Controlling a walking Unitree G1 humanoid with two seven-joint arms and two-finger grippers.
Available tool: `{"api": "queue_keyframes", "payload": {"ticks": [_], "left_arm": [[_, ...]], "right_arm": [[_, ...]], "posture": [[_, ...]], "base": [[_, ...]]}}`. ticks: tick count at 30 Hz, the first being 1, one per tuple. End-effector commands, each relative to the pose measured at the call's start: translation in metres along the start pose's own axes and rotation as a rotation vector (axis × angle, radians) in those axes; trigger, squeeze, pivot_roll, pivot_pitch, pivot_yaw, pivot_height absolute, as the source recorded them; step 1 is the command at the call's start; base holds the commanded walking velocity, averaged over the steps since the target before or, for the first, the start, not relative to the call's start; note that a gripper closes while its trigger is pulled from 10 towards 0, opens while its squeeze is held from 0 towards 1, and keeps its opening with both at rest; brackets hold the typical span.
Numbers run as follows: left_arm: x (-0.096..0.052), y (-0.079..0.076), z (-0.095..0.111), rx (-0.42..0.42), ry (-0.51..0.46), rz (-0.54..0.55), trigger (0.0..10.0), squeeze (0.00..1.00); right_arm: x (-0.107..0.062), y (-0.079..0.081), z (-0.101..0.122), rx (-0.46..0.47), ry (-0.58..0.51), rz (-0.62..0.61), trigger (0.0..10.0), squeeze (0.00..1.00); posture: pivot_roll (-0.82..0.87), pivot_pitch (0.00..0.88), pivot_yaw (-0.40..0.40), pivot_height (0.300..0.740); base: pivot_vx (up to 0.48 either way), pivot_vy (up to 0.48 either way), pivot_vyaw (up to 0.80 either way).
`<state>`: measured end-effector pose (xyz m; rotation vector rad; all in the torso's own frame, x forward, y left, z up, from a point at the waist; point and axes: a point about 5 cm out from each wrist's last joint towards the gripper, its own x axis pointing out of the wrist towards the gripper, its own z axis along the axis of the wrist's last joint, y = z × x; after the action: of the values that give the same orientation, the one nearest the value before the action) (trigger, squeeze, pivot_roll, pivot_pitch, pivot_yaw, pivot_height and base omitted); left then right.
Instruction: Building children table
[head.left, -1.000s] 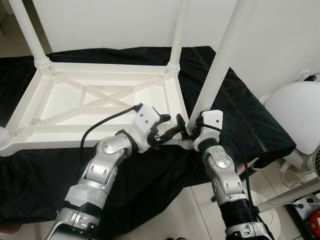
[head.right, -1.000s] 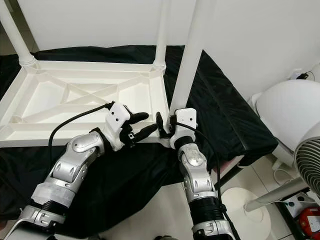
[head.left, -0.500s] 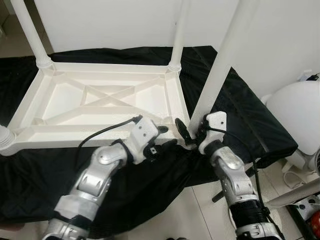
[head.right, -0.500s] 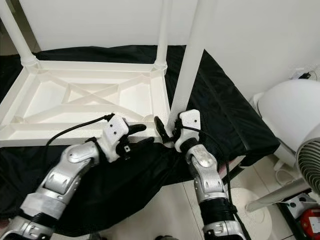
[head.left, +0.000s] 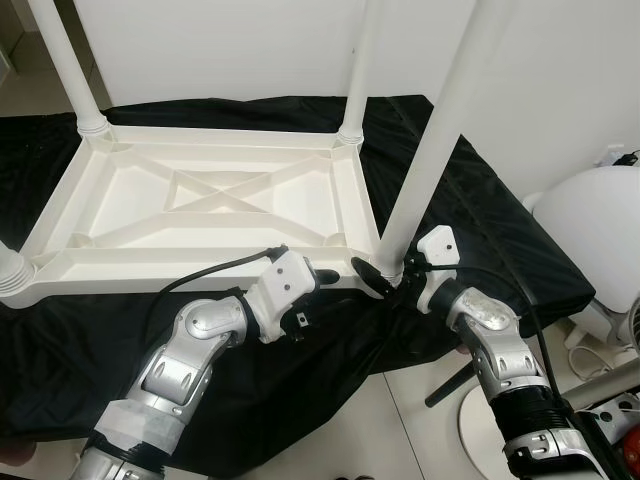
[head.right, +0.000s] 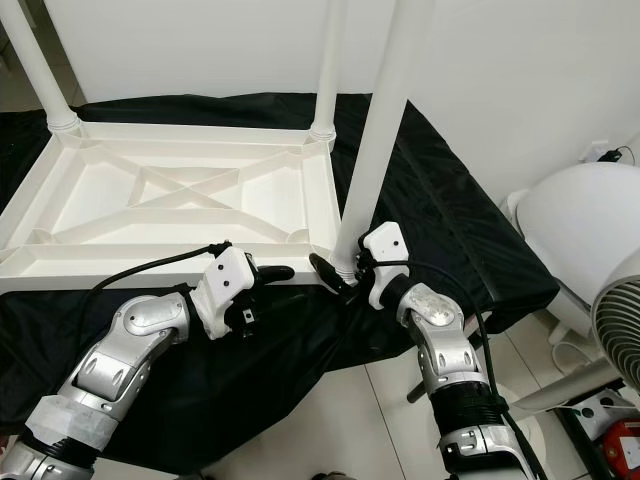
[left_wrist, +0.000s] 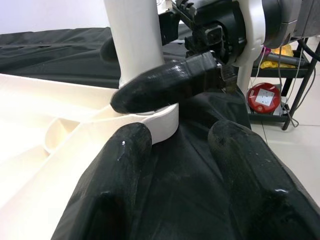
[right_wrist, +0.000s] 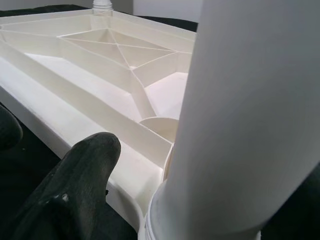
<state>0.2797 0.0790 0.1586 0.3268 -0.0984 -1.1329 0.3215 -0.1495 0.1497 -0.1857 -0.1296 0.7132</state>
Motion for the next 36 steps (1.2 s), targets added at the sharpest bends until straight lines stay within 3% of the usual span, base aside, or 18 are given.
{"api": "queue_keyframes", "payload": {"ticks": [1, 4, 6, 7, 8, 9, 16, 19, 23, 24, 25, 26, 31, 35, 36], "left_arm": [[0.001, -0.002, 0.005, 0.009, -0.007, -0.045, 10.0, 0.0], [0.001, -0.002, 0.007, 0.007, -0.015, -0.046, 10.0, 0.0], [0.001, -0.002, 0.008, 0.007, -0.023, -0.049, 10.0, 0.0], [0.002, -0.003, 0.01, 0.007, -0.03, -0.049, 10.0, 0.0], [0.002, -0.003, 0.01, 0.007, -0.03, -0.049, 10.0, 0.0], [0.001, -0.003, 0.01, 0.004, -0.032, -0.044, 10.0, 0.0], [0.001, -0.004, 0.01, -0.003, -0.033, -0.033, 10.0, 0.0], [0.005, -0.005, 0.011, -0.03, -0.051, -0.015, 10.0, 0.0], [0.006, -0.006, 0.012, -0.025, -0.055, -0.017, 10.0, 0.0], [0.007, -0.007, 0.012, -0.027, -0.056, -0.019, 10.0, 0.0], [0.007, -0.007, 0.012, -0.027, -0.056, -0.019, 10.0, 0.0], [0.007, -0.007, 0.012, -0.029, -0.056, -0.018, 10.0, 0.0], [0.007, -0.002, 0.015, -0.045, -0.076, 0.016, 10.0, 0.0], [0.007, -0.001, 0.015, -0.048, -0.078, 0.019, 10.0, 0.0], [0.007, -0.001, 0.016, -0.047, -0.079, 0.02, 10.0, 0.0]], "right_arm": [[0.001, -0.002, 0.001, -0.011, 0.005, 0.037, 10.0, 0.0], [0.002, -0.004, 0.001, -0.026, 0.008, 0.051, 10.0, 0.0], [0.003, -0.006, 0.002, -0.04, 0.016, 0.059, 9.4, 0.0], [0.004, -0.011, 0.0, -0.049, 0.03, 0.067, 0.6, 0.0], [0.004, -0.011, 0.0, -0.049, 0.03, 0.067, 0.6, 0.0], [0.004, -0.013, -0.001, -0.049, 0.034, 0.057, 0.0, 0.0], [0.0, -0.012, -0.009, -0.007, 0.06, 0.023, 0.0, 0.0], [-0.002, -0.005, -0.018, 0.085, 0.085, -0.043, 0.0, 0.0], [0.0, -0.002, -0.017, 0.09, 0.076, -0.096, 0.0, 0.0], [0.0, -0.002, -0.019, 0.085, 0.088, -0.151, 2.3, 0.0], [0.0, -0.002, -0.019, 0.085, 0.088, -0.151, 2.3, 0.0], [0.002, 0.001, -0.018, 0.109, 0.082, -0.195, 10.0, 0.0], [0.008, 0.015, -0.013, 0.18, 0.052, -0.391, 10.0, 0.0], [0.008, 0.016, -0.012, 0.187, 0.053, -0.41, 10.0, 0.0], [0.01, 0.018, -0.012, 0.211, 0.051, -0.487, 10.0, 0.0]], "posture": [[0.05, 0.056, -0.038, 0.74], [0.05, 0.056, -0.038, 0.74], [0.05, 0.057, -0.045, 0.74], [0.05, 0.064, -0.046, 0.74], [0.05, 0.064, -0.046, 0.74], [0.05, 0.064, -0.047, 0.74], [0.06, 0.065, -0.058, 0.74], [0.06, 0.06, -0.064, 0.74], [0.06, 0.055, -0.067, 0.74], [0.05, 0.049, -0.068, 0.74], [0.05, 0.049, -0.068, 0.74], [0.05, 0.047, -0.069, 0.74], [0.05, 0.059, -0.063, 0.74], [0.05, 0.061, -0.063, 0.74], [0.05, 0.065, -0.06, 0.74]], "base": [[0.0, 0.0, 0.0], [0.0, 0.0, 0.0], [0.0, 0.0, 0.0], [0.0, 0.0, 0.0], [0.0, 0.0, 0.0], [0.0, 0.0, 0.0], [0.0, 0.0, 0.0], [0.0, 0.0, 0.0], [0.0, 0.0, 0.0], [0.0, 0.0, 0.0], [0.0, 0.0, 0.0], [0.0, 0.0, 0.0], [0.0, 0.0, 0.0], [0.0, 0.0, 0.0], [0.0, 0.0, 0.0]]}}
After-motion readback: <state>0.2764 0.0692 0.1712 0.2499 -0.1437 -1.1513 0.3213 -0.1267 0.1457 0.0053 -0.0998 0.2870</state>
